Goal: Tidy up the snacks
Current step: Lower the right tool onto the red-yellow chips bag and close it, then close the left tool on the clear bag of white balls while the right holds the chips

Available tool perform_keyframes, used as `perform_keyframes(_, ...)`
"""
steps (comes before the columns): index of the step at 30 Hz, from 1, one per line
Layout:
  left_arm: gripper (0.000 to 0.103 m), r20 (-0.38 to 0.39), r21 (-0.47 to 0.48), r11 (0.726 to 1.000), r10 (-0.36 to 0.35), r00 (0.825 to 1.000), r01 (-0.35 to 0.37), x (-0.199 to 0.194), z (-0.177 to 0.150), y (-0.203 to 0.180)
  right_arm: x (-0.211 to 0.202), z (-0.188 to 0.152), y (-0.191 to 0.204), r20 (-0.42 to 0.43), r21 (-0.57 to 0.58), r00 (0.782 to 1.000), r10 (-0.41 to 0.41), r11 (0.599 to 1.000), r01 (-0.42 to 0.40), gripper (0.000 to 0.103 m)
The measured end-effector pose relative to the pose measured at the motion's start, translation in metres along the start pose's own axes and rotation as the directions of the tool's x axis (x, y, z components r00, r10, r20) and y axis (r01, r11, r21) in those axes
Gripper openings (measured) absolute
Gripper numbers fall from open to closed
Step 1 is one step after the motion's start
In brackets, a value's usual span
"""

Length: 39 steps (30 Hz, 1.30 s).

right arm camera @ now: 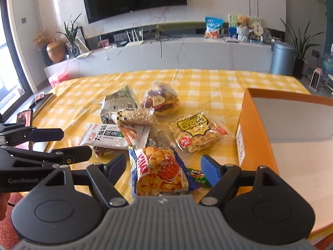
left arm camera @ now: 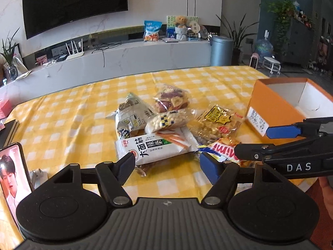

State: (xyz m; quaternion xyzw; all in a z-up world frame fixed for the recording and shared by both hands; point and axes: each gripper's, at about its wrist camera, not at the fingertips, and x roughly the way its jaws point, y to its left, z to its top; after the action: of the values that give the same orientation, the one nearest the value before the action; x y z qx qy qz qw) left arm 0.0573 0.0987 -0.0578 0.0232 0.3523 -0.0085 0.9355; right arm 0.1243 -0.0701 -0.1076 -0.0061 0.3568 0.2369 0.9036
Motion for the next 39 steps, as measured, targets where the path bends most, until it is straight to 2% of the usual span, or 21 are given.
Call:
perform_keyframes(7,0.084,-0.059,0.034,0.999,-0.015,0.998,0.017,0.020,-0.005,0.006,0.041,0.001,-0.007,-0.098,0.014,0.995,0.026,1.000,-0.025,0.078)
perform_keyframes(12,0.085,-0.063,0.040,0.999,-0.031,0.998,0.033,0.030,-0.004,0.008,0.053,0.002,-0.009,-0.100,0.025,0.993,0.056,0.998,-0.054,0.075)
perform_keyframes(17,0.088,-0.059,0.066,0.997,-0.037,0.998,0.041,0.037,0.002,0.009,0.066,0.002,-0.018,-0.133,0.100,0.986,0.100,0.991,-0.087,0.075)
perform_keyframes(18,0.089,-0.061,0.073,0.996,-0.039,0.997,0.043,0.039,0.004,0.009,0.067,0.002,-0.018,-0.128,0.100,0.987,0.100,0.991,-0.087,0.072)
perform_keyframes(19,0.089,-0.061,0.085,0.995,-0.038,0.997,0.043,0.040,0.005,0.008,0.066,0.002,-0.017,-0.117,0.095,0.987,0.110,0.991,-0.099,0.063)
perform_keyframes(20,0.089,-0.057,0.103,0.994,-0.040,0.998,0.045,0.041,0.007,0.005,0.064,0.003,-0.016,-0.108,0.086,0.987,0.120,0.990,-0.111,0.059)
perform_keyframes(24,0.093,-0.025,0.173,0.983,-0.061,0.998,0.065,0.041,0.013,0.000,0.060,0.005,-0.012,-0.105,0.049,0.989,0.106,0.994,-0.101,0.051)
perform_keyframes(27,0.093,-0.019,0.243,0.968,-0.056,0.998,0.059,0.045,0.020,-0.005,0.047,0.012,-0.016,-0.071,0.025,0.994,0.079,0.997,-0.077,0.050)
perform_keyframes(30,0.092,0.006,0.354,0.935,-0.012,1.000,0.009,0.053,0.028,-0.014,0.030,0.025,-0.024,-0.014,0.012,0.998,0.058,0.998,-0.057,0.050)
perform_keyframes(33,0.089,0.038,0.447,0.893,0.033,0.999,-0.047,0.064,0.034,-0.025,0.031,0.032,-0.031,-0.010,0.014,0.999,0.035,0.999,-0.035,0.050)
perform_keyframes(37,0.078,-0.020,0.484,0.875,0.020,1.000,-0.008,0.086,0.040,-0.028,0.040,0.034,-0.037,-0.034,0.036,0.999,0.033,0.999,-0.032,0.050)
perform_keyframes(39,0.075,-0.025,0.508,0.861,0.024,0.999,-0.008,0.093,0.041,-0.027,0.041,0.033,-0.038,-0.038,0.037,0.999,0.036,0.999,-0.035,0.050)
